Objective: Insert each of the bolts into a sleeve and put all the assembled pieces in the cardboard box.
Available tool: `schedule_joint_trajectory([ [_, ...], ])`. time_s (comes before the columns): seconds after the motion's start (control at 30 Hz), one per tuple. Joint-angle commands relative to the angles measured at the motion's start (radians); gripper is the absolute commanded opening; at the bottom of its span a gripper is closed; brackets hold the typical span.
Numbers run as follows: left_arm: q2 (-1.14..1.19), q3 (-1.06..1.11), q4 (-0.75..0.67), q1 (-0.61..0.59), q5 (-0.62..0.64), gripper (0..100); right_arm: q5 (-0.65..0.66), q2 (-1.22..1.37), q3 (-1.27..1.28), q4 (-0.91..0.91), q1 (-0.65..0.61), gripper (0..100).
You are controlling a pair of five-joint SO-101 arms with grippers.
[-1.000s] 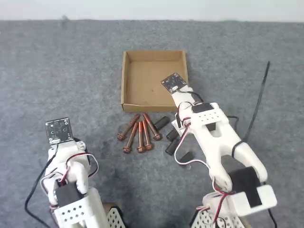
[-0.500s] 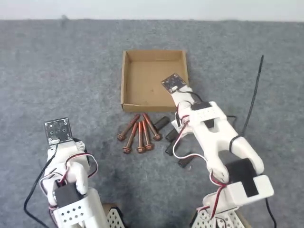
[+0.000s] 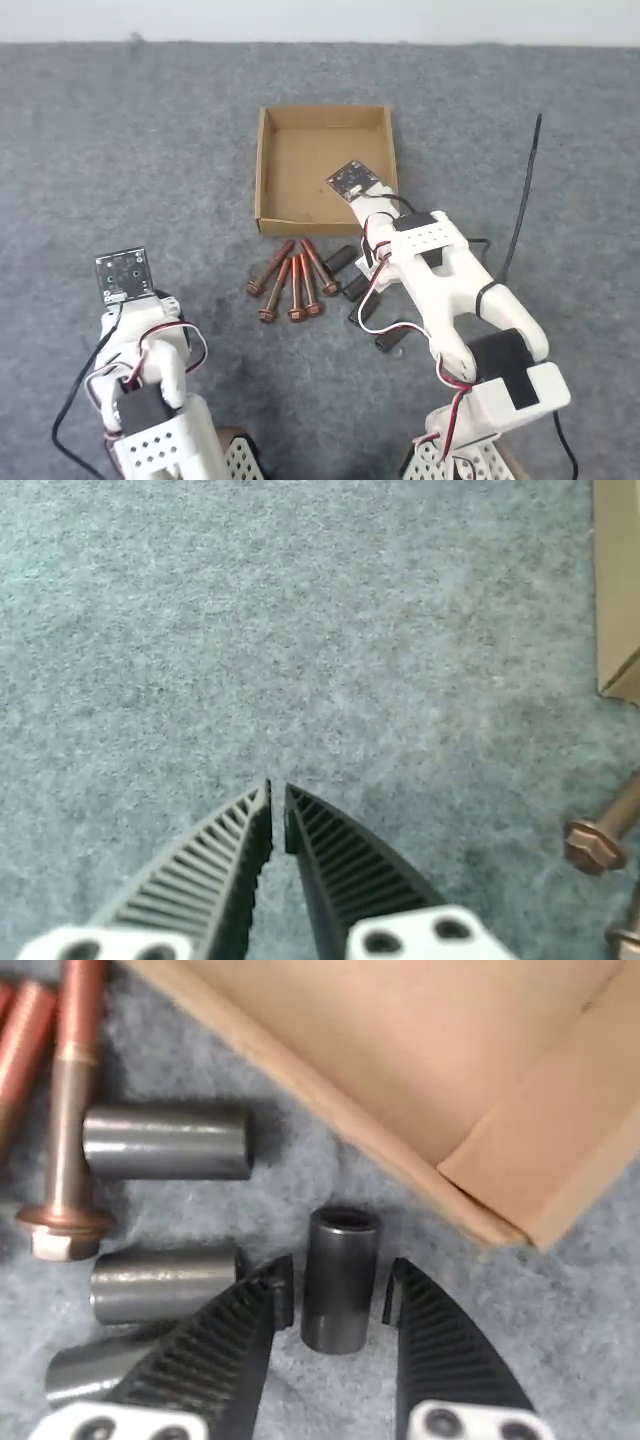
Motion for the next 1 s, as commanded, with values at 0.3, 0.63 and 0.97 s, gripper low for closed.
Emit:
schedule_joint_trajectory([
  [0.3, -0.015, -0.018, -0.021, 0.002, -0.006, 3, 0.021, 0.084, -0.153, 0.107, -0.022, 2.3],
  [0.63, -0.009, -0.036, 0.012, 0.002, -0.008, 3, 0.003, 0.064, -0.152, 0.134, 0.05, 0.6],
  [0.97, -0.008, -0.119, 0.017, 0.052, -0.002, 3, -0.104, -0.053, -0.025, 0.016, 0.122, 0.6],
])
